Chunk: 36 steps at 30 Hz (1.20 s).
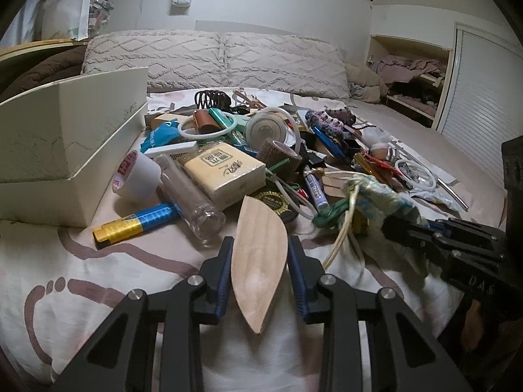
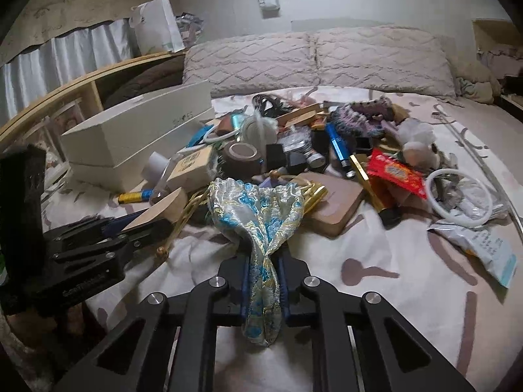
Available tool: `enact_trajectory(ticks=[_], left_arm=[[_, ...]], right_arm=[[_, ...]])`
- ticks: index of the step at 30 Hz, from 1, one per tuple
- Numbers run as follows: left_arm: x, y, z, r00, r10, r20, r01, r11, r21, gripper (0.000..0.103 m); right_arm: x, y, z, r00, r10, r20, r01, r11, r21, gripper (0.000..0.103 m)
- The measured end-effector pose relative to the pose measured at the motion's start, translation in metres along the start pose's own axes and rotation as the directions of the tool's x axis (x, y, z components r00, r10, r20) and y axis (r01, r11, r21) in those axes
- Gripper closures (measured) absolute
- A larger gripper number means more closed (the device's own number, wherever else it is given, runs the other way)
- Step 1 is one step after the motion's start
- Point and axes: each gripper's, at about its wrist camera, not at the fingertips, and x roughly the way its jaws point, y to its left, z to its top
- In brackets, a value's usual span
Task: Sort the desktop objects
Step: 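Close the right gripper on the floral pouch and lift it, then carry the floral pouch toward the white box with the right gripper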
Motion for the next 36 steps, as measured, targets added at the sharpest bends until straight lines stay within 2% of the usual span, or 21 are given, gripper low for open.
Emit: enact_trajectory(ticks=[8, 14, 18, 23, 36], left_arm=[[-0.008, 0.003, 0.0, 1.0, 0.006, 0.027, -0.006, 1.0, -0.005, 0.071], [-0.015, 0.004, 0.001, 0.999, 0.005, 0.045, -0.005, 1.0, -0.01, 0.071], [-0.021, 0.003, 0.004, 0.998, 0.001, 0.063, -0.001, 1.0, 0.001, 0.071], [-0.025, 0.003, 0.007, 0.998, 0.007, 0.062, -0.008, 1.0, 0.008, 0.071], [-0.038, -0.001, 0.03, 0.997, 0.031, 0.077, -0.033, 0.999, 0.024, 0.071]], right_arm=[[-0.018, -0.023, 0.007, 0.995, -0.083, 0.05, 0.079, 0.994, 0.073, 0.089], [-0.039, -0.04, 0.012, 0.982, -0.162, 0.094, 0.15, 0.981, 0.12, 0.089], [-0.053, -0.053, 0.011, 0.975, -0.199, 0.096, 0.182, 0.97, 0.163, 0.089], [-0.063, -0.055, 0.012, 0.968, -0.232, 0.094, 0.215, 0.963, 0.164, 0.089], [-0.068, -0.04, 0.031, 0.982, -0.158, 0.101, 0.144, 0.981, 0.132, 0.089]])
